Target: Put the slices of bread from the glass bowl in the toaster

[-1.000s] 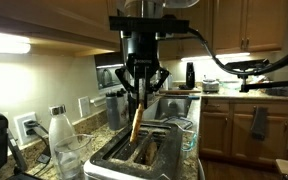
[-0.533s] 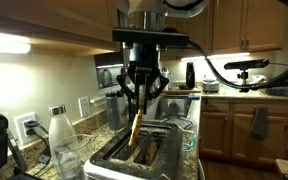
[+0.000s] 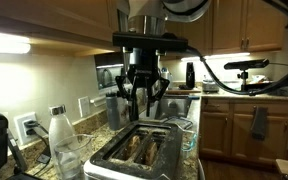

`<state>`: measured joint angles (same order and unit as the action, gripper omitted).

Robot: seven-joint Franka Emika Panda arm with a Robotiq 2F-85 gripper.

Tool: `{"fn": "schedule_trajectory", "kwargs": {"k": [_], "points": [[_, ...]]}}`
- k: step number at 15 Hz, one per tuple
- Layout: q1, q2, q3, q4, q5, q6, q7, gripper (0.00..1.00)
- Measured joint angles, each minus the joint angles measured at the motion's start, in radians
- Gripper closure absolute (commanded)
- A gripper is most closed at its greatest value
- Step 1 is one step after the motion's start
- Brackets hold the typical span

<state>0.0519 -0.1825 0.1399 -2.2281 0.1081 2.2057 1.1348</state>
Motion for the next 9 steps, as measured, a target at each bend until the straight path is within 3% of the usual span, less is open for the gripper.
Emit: {"fn": "schedule_trajectory", "kwargs": {"k": [4, 9], "points": [[0.000, 0.000, -0.001, 0.000, 0.000, 0.001, 0.000, 0.03], [-0.001, 0.000, -0.002, 0.000, 0.000, 0.001, 0.000, 0.00]]}}
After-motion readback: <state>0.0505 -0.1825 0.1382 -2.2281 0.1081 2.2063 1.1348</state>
